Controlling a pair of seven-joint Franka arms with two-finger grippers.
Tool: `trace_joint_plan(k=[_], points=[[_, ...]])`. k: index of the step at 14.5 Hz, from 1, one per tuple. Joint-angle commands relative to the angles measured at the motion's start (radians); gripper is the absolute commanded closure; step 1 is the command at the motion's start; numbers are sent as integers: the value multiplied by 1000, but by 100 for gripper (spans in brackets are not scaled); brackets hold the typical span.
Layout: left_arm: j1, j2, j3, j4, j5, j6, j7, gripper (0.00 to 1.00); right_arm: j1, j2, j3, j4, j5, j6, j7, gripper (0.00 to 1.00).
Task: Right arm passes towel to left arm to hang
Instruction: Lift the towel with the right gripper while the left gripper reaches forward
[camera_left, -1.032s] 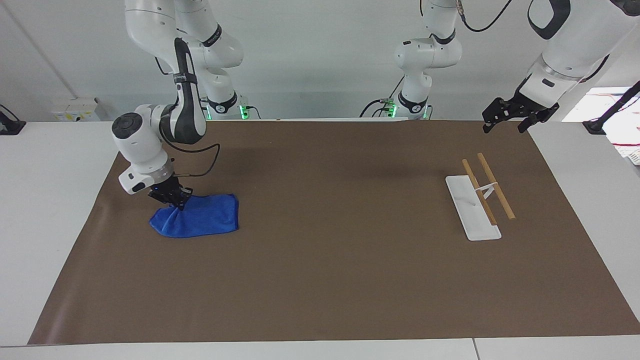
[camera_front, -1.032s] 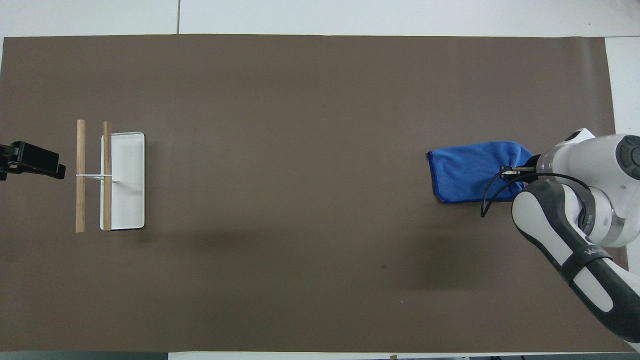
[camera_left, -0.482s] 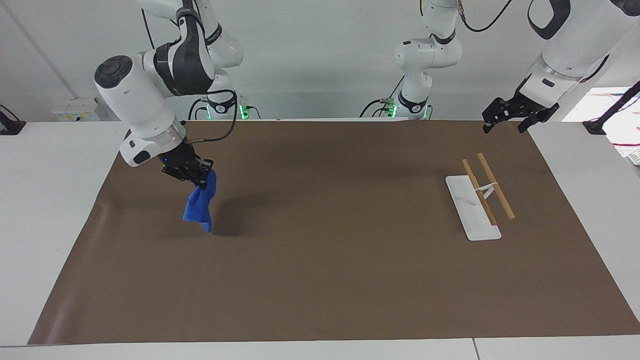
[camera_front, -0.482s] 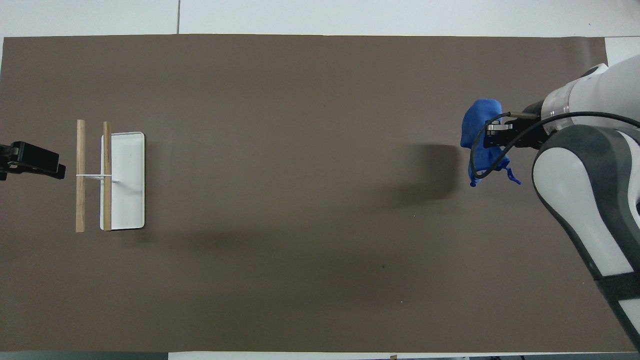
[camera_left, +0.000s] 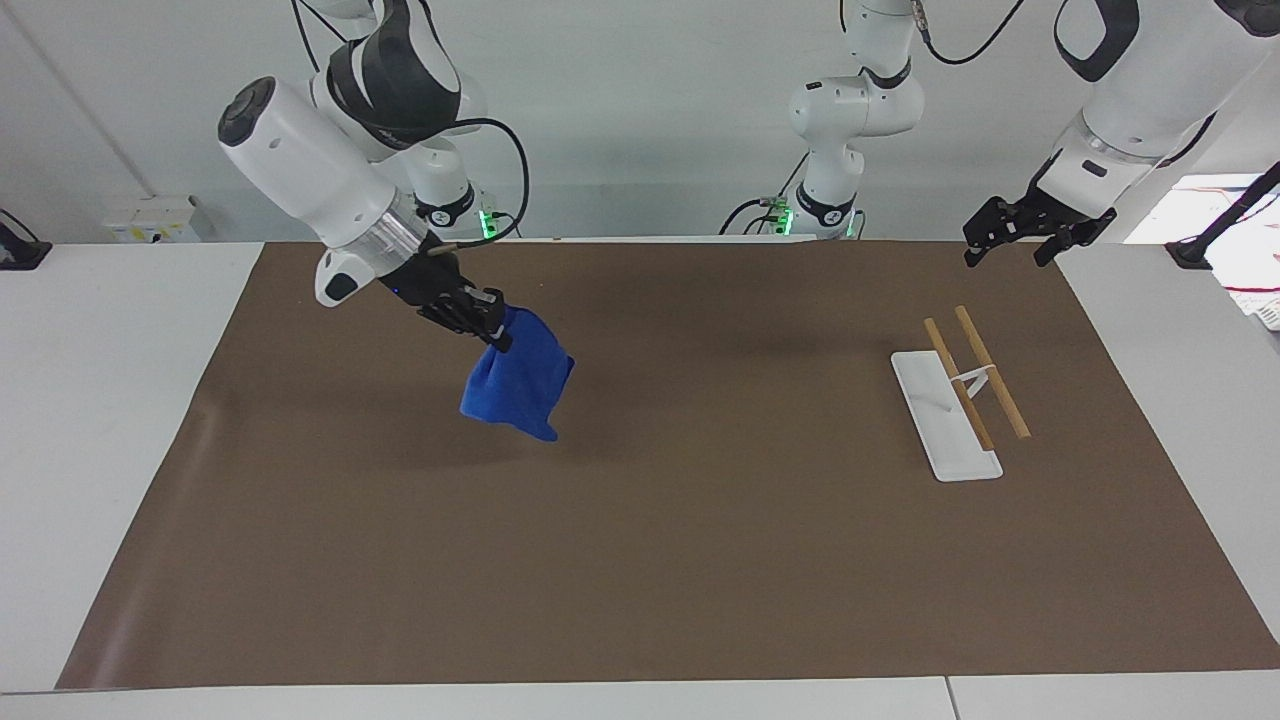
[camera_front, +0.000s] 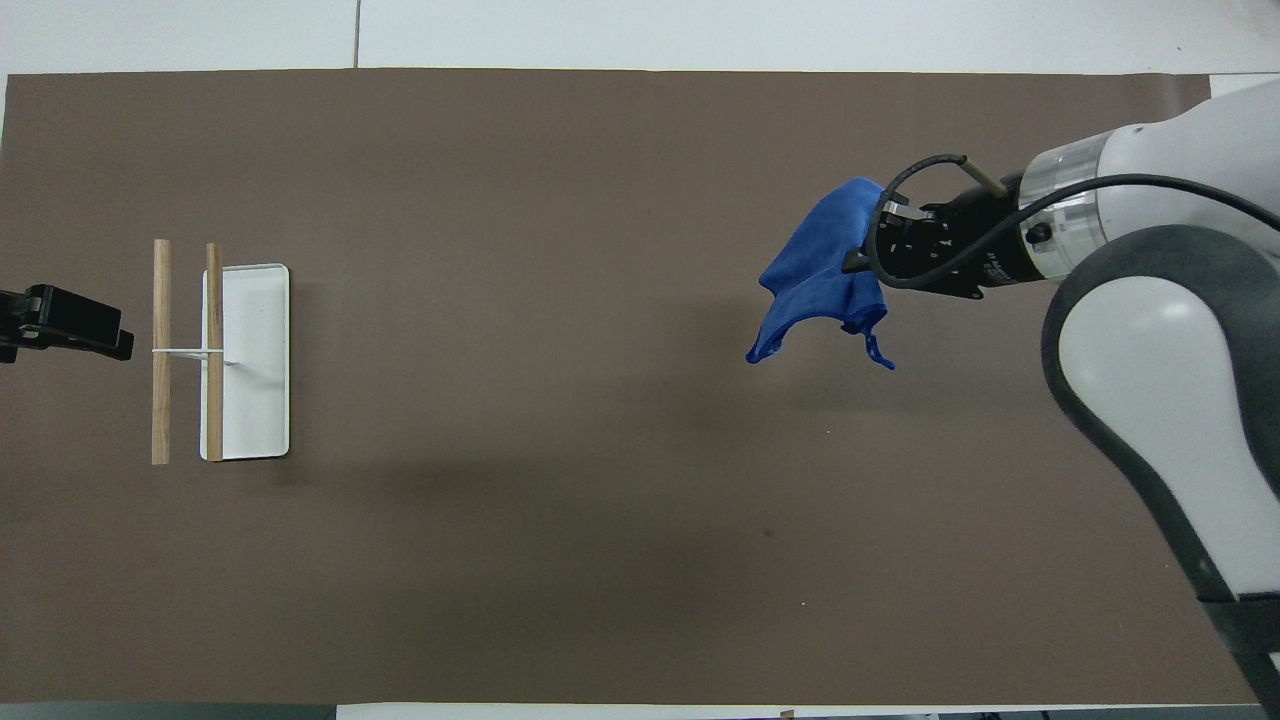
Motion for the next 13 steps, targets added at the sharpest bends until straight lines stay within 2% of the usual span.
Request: trace_joint_plan(k=[1,4,5,8,11,13], points=[[-20,-33,-23,-54,5,38,-121,0,86,6,14,-14,97,133,253,100],[-39,-82,-26,-170,-125,128,-274,0,143,5,14,-23,213,197,414,100],[-66,-97,-26,-210,-167,165,-365,0,155,5,14,-25,252,217,460,100],[-93,-82,-26,-250,-319,261,-709,0,186,3,14,-49,434,336,560,100],[-177,-83,-26,-314,-351,392,-947,0,249,6,14,-51,487,431,650,100],[-208,-74,-26,-328,-403,433,-1159,0,315,11,14,-52,488,528,721,100]])
